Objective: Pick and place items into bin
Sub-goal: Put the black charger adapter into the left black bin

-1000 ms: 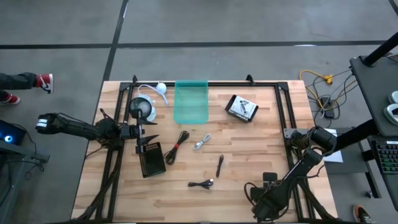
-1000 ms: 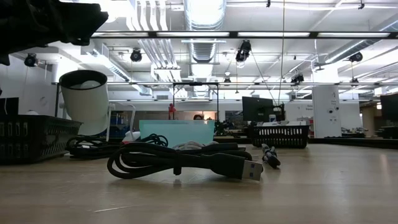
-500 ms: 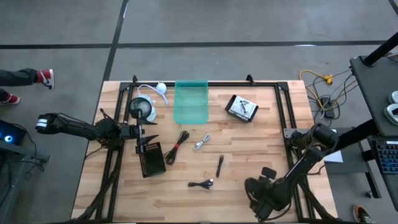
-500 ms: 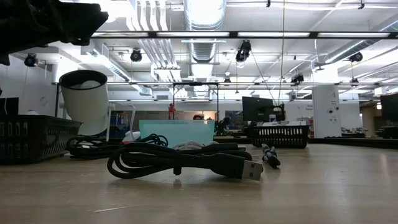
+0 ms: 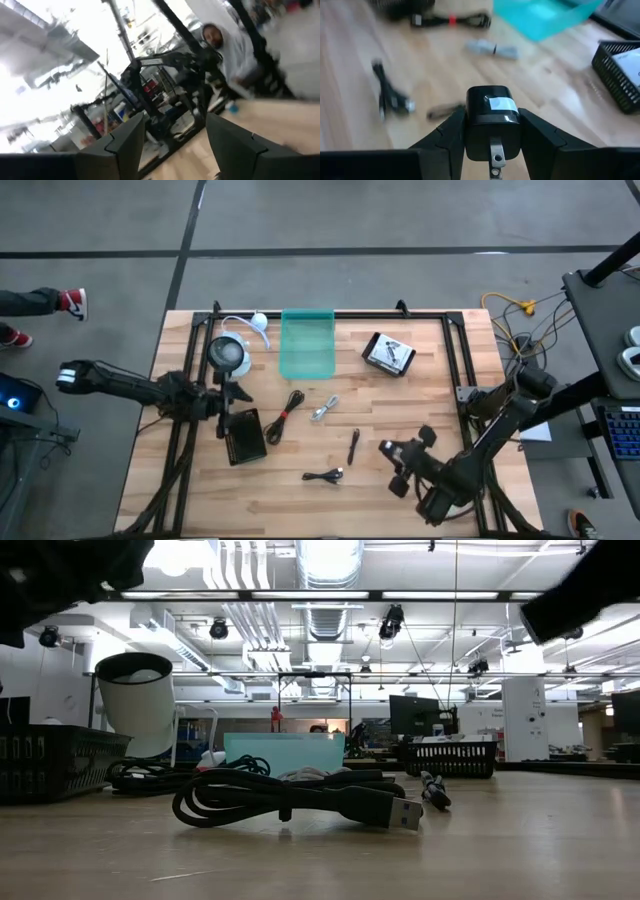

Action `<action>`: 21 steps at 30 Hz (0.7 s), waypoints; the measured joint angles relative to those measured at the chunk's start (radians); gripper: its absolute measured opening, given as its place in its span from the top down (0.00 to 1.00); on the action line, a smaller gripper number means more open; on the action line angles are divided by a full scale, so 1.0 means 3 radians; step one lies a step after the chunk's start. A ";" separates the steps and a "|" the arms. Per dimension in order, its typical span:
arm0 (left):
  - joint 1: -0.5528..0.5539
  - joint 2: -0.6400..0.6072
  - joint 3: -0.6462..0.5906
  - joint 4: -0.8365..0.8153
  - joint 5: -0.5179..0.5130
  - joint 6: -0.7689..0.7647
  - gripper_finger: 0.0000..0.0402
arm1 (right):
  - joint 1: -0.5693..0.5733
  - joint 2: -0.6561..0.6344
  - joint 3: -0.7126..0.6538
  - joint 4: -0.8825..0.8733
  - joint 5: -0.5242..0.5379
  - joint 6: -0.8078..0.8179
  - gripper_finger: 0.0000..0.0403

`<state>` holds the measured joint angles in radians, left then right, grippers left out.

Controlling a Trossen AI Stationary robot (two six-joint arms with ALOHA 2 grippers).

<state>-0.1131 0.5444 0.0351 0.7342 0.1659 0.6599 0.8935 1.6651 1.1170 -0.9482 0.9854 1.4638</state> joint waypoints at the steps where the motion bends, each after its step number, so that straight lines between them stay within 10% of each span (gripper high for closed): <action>1: 0.0000 0.0062 0.0000 0.0018 0.0003 0.0177 0.51 | -0.0015 -0.0048 -0.0042 0.0024 0.0098 0.0102 0.66; 9: 0.0001 0.0814 0.0051 0.0535 0.0029 0.1127 0.51 | -0.0336 -0.0367 -0.0271 0.0263 0.0306 0.0656 0.66; 21: 0.0001 0.2283 0.0706 0.1281 0.0062 0.1598 0.51 | -0.0765 -0.0646 -0.0320 0.2072 0.0252 -0.1556 0.66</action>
<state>-0.1127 1.2294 0.2468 1.1184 0.1845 1.1392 0.6641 1.4712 1.0209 -0.3265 1.0608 0.9971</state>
